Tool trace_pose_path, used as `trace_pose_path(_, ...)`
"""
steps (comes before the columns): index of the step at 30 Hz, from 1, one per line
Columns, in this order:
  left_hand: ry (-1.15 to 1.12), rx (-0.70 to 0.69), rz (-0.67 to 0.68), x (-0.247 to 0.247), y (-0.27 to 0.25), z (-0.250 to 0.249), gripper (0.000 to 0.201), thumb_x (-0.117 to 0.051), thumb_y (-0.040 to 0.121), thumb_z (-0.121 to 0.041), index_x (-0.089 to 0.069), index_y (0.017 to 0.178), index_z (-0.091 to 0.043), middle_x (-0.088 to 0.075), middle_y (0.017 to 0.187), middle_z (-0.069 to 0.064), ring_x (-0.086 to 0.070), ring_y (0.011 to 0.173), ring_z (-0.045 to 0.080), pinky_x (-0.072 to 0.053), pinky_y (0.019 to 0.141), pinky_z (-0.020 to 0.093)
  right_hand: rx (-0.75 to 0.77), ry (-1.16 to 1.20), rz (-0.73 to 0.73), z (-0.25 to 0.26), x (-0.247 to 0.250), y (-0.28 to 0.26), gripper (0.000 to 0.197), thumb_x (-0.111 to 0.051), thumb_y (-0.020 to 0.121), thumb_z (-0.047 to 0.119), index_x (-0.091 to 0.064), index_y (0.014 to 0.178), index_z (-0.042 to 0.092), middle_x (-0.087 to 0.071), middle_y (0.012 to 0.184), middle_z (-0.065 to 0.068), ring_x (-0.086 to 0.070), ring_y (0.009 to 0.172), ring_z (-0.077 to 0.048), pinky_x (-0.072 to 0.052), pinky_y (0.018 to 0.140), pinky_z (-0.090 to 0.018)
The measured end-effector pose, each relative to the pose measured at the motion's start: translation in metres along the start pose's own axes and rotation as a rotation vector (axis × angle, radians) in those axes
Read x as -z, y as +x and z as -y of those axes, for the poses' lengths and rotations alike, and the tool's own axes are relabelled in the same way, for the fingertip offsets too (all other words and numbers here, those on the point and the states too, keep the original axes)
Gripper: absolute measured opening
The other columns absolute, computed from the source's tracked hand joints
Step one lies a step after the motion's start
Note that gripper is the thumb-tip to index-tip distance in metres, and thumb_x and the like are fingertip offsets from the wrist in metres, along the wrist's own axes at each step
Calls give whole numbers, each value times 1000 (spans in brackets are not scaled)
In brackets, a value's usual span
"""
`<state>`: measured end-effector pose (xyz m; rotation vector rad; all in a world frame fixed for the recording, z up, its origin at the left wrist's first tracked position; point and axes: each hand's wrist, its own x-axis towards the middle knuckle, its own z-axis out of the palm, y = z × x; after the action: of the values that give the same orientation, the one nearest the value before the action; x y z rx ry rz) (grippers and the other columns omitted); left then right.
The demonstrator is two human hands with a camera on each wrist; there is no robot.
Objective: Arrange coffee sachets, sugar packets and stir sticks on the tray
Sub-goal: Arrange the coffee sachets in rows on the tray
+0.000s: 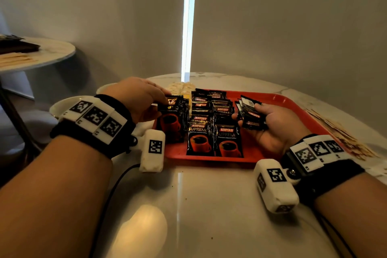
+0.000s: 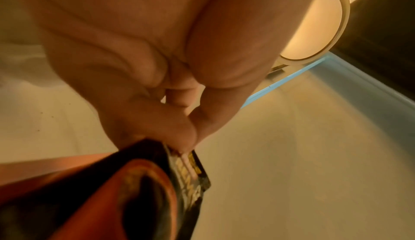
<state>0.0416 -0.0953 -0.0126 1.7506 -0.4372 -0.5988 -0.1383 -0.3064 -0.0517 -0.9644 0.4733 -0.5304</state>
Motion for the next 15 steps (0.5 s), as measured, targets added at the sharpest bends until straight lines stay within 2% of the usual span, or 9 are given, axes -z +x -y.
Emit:
trace_pose_path(3,75,22,14,0,3,2,17,-64,88,5,-73,85,-10,-71,94,18,-68,73,26,-50,46,24,-5,19,-6,2,0,-1,26,-34,109,15,-51,115,-3,-67,95,-24,-73,65,-26,-56,48,-26)
trace_pose_path(8,159,61,30,1,8,6,17,-68,84,5,-77,86,-8,-73,103,21,-72,97,36,-57,81,39,21,27,-24,4,-2,-3,26,-33,109,15,-53,108,-2,-66,93,-23,-69,76,-26,-56,49,-23)
trace_pose_path(9,168,61,29,1,9,7,18,-68,83,6,-78,83,-9,-73,103,21,-72,100,37,-57,81,39,24,32,-22,4,-2,-3,26,-33,109,15,-52,111,-3,-67,94,-24,-70,76,-27,-56,49,-24)
trace_pose_path(11,181,61,32,2,9,6,20,-68,83,7,-79,81,-10,-74,103,19,-72,96,34,-56,68,34,28,44,-16,3,-2,-2,27,-34,109,15,-52,117,-4,-68,91,-24,-72,70,-26,-56,48,-24)
trace_pose_path(13,188,74,45,2,7,6,20,-66,85,8,-78,87,-8,-74,102,19,-71,76,26,-50,49,25,34,46,-14,3,-2,-1,27,-34,109,15,-53,113,-3,-71,82,-23,-72,66,-25,-56,49,-24)
trace_pose_path(15,193,81,56,2,6,5,20,-63,86,9,-76,90,-6,-74,101,20,-66,61,20,-44,41,21,37,36,-18,4,-2,-2,27,-34,109,15,-53,109,-3,-72,76,-21,-72,68,-25,-56,50,-23)
